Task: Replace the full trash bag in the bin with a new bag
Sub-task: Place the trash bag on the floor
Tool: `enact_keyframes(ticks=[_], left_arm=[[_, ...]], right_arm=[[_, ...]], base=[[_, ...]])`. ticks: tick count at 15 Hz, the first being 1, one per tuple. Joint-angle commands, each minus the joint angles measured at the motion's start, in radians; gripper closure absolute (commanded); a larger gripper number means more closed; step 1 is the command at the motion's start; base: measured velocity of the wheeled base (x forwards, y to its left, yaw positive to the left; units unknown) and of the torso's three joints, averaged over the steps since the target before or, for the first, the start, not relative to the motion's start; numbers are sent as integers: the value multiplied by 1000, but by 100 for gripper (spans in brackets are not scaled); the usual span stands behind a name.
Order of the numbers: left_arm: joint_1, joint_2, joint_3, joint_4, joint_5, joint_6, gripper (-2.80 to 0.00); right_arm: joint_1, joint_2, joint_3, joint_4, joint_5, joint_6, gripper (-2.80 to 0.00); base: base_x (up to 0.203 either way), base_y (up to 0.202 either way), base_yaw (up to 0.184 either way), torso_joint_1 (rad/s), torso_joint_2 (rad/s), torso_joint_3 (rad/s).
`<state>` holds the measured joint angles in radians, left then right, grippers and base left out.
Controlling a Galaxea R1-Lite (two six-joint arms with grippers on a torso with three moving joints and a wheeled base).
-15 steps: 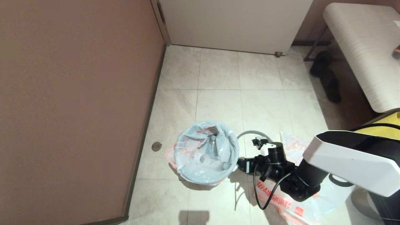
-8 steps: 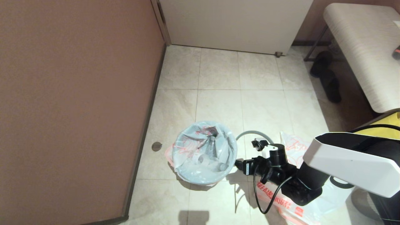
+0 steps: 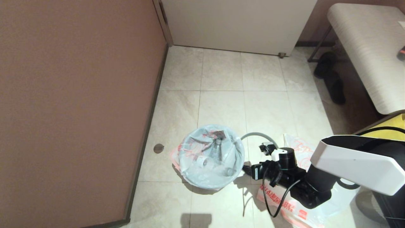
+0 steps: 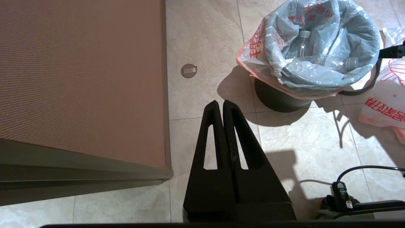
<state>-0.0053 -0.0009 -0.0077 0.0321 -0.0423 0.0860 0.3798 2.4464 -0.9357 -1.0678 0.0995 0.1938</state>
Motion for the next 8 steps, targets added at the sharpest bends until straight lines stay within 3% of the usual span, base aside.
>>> enact_keyframes(ticks=[1,8], left_arm=[[0,1,0,0,-1,1,0],[1,1,0,0,-1,0,0]], right_arm=[[-15,-5,9,-6,5,2,-280],[37,-30,95,-59,41,4,-280]], base=[[0,0,0,0,0,0],[0,0,0,0,0,0]])
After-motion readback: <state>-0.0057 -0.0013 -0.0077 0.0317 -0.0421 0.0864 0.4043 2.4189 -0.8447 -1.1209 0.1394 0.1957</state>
